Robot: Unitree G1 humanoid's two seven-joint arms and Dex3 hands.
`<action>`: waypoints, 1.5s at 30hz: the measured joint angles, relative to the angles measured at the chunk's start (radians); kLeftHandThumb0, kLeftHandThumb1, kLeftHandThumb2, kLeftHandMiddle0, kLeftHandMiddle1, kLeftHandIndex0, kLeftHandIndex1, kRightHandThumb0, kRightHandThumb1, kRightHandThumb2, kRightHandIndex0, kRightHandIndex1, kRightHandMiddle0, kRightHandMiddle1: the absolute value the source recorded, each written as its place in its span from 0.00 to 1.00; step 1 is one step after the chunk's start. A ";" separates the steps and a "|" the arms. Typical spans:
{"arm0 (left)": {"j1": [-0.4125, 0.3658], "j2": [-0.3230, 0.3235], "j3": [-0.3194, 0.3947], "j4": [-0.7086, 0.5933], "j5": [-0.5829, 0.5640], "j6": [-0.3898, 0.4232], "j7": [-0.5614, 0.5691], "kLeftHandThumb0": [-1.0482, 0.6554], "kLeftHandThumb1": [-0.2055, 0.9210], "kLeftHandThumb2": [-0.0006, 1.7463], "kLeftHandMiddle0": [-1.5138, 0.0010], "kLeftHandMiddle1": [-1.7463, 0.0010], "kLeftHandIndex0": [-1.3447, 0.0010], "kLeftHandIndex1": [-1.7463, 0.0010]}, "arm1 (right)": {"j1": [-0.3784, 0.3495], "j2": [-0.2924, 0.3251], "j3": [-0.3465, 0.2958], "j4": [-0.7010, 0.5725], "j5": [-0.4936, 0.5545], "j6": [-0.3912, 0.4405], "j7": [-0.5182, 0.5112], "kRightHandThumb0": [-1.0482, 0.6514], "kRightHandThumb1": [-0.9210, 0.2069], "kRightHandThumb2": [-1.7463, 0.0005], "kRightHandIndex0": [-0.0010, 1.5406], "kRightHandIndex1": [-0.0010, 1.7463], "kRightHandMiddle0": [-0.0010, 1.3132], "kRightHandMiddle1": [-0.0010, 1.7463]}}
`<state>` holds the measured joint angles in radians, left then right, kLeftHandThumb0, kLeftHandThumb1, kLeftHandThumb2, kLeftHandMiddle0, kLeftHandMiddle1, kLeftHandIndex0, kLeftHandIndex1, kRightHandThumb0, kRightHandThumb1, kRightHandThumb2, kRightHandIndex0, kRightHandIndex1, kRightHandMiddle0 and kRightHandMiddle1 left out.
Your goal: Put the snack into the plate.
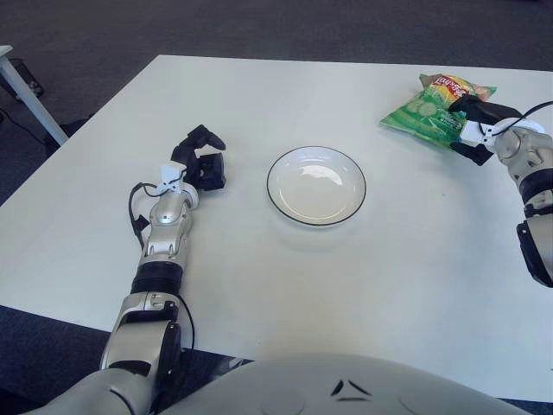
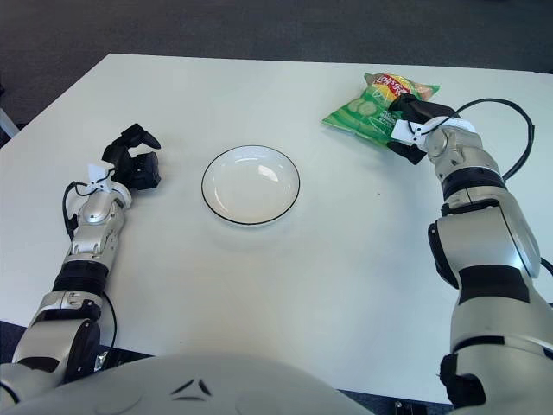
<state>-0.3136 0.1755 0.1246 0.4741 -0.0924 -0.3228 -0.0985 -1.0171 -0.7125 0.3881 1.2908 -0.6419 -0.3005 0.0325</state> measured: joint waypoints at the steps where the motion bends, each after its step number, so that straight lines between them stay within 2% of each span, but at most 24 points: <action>1: 0.000 0.000 0.000 -0.001 0.000 0.000 0.000 0.34 0.49 0.73 0.14 0.00 0.56 0.00 | 0.000 0.001 -0.004 0.000 0.006 -0.005 0.008 1.00 0.84 0.00 0.59 1.00 0.00 0.55; 10: 0.004 0.000 0.000 -0.011 0.000 0.001 0.008 0.34 0.48 0.74 0.15 0.00 0.56 0.00 | 0.007 0.000 -0.027 -0.002 0.045 -0.072 0.061 1.00 0.84 0.00 0.59 1.00 0.00 0.61; 18: 0.009 -0.001 -0.002 -0.026 0.001 0.003 0.014 0.34 0.47 0.75 0.15 0.00 0.55 0.00 | 0.032 -0.016 -0.045 -0.030 0.076 -0.132 0.116 1.00 0.84 0.00 0.59 1.00 0.00 0.60; 24: 0.013 -0.001 -0.002 -0.034 0.000 0.015 0.014 0.34 0.48 0.74 0.15 0.00 0.55 0.00 | 0.103 -0.064 -0.066 -0.135 0.114 -0.195 0.188 1.00 0.84 0.00 0.59 1.00 0.00 0.59; 28: 0.014 -0.001 -0.002 -0.035 0.000 0.016 0.014 0.34 0.48 0.74 0.14 0.00 0.56 0.00 | 0.158 -0.101 -0.086 -0.232 0.134 -0.207 0.243 1.00 0.84 0.00 0.59 1.00 0.00 0.58; 33: 0.015 0.000 -0.002 -0.034 0.000 0.017 0.014 0.34 0.49 0.73 0.14 0.00 0.56 0.00 | 0.222 -0.147 -0.112 -0.375 0.157 -0.197 0.308 1.00 0.84 0.00 0.59 1.00 0.00 0.57; 36: 0.014 0.000 -0.002 -0.032 0.000 0.017 0.014 0.34 0.49 0.74 0.14 0.00 0.56 0.00 | 0.253 -0.167 -0.134 -0.444 0.168 -0.171 0.339 1.00 0.84 0.00 0.59 1.00 0.01 0.60; 40: 0.013 0.001 -0.004 -0.026 0.000 0.017 0.011 0.34 0.49 0.74 0.14 0.00 0.56 0.00 | 0.314 -0.198 -0.178 -0.556 0.211 -0.119 0.403 1.00 0.84 0.00 0.59 1.00 0.02 0.61; 45: 0.012 0.006 -0.005 -0.017 0.000 0.017 0.006 0.34 0.49 0.73 0.14 0.00 0.56 0.00 | 0.368 -0.234 -0.221 -0.726 0.242 -0.011 0.508 1.00 0.84 0.00 0.59 1.00 0.05 0.63</action>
<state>-0.3015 0.1816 0.1198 0.4570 -0.0920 -0.3059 -0.0920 -0.6493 -0.9466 0.1670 0.5650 -0.3996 -0.3111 0.5402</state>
